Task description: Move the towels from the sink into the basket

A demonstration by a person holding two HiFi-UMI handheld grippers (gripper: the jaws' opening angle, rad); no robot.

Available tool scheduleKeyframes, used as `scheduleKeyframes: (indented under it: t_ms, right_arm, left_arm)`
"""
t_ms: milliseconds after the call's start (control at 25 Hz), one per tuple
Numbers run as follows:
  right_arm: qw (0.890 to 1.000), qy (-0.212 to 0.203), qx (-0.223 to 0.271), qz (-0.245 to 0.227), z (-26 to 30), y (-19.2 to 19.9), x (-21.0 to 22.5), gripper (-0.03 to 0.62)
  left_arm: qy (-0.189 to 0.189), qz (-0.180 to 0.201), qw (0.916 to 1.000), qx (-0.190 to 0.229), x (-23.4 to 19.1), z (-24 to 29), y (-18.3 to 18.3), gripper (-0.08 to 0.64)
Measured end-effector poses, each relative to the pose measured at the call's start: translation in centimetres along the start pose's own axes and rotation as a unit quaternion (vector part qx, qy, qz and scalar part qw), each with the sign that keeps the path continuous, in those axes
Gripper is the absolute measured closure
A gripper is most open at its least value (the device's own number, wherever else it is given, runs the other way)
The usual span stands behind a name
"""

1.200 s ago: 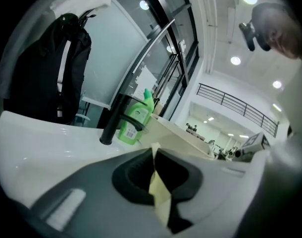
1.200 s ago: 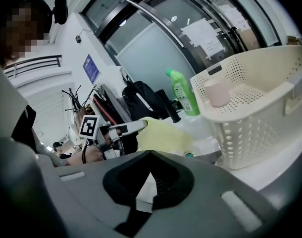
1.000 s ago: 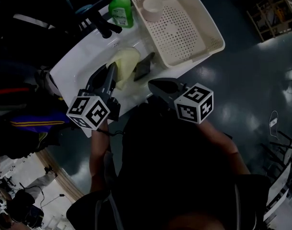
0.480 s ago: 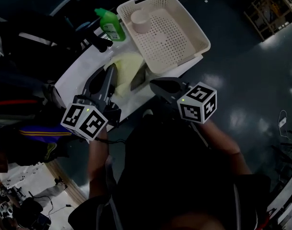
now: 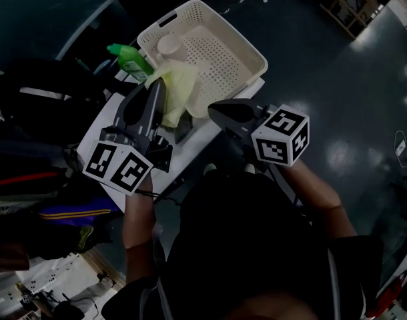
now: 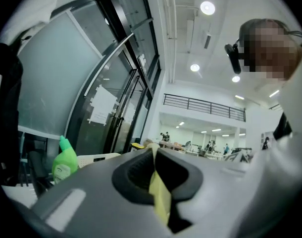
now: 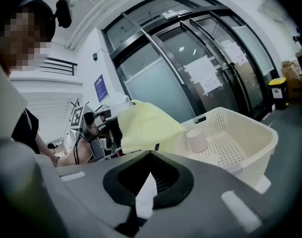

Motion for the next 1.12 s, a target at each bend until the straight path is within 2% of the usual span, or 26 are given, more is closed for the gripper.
scheduleKeyframes:
  t_ms: [440, 680, 920, 1120]
  right_arm:
    - [0.997, 0.067, 0.033, 0.006, -4.1, -1.7, 4.2, 0.592]
    - [0.994, 0.099, 0.036, 0.018, -6.0, -1.8, 6.3, 0.592]
    - [0.992, 0.116, 0.031, 0.026, -7.0, -1.4, 7.6, 0.592]
    - [0.992, 0.12, 0.027, 0.029, -7.3, -1.3, 8.2, 0.593]
  left_arm:
    - [0.062, 0.017, 0.9976, -0.023, 1.8, 7.7, 1.2, 0.554]
    - [0.083, 0.063, 0.9923, -0.067, 2.6, 11.5, 3.7, 0.554]
    - [0.093, 0.065, 0.9887, -0.099, 2.7, 14.3, 6.3, 0.554]
    - [0.116, 0.079, 0.9792, -0.146, 3.1, 15.5, 8.7, 0.552]
Point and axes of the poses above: the fingertips, and each gripper's own axes: z forward along the fingers, x to its right, y out of its underside, the point moved 3 cm from there along -z, backward along the fingers, and after that the axes turned 1 degree about y, right-handed, at the moved point
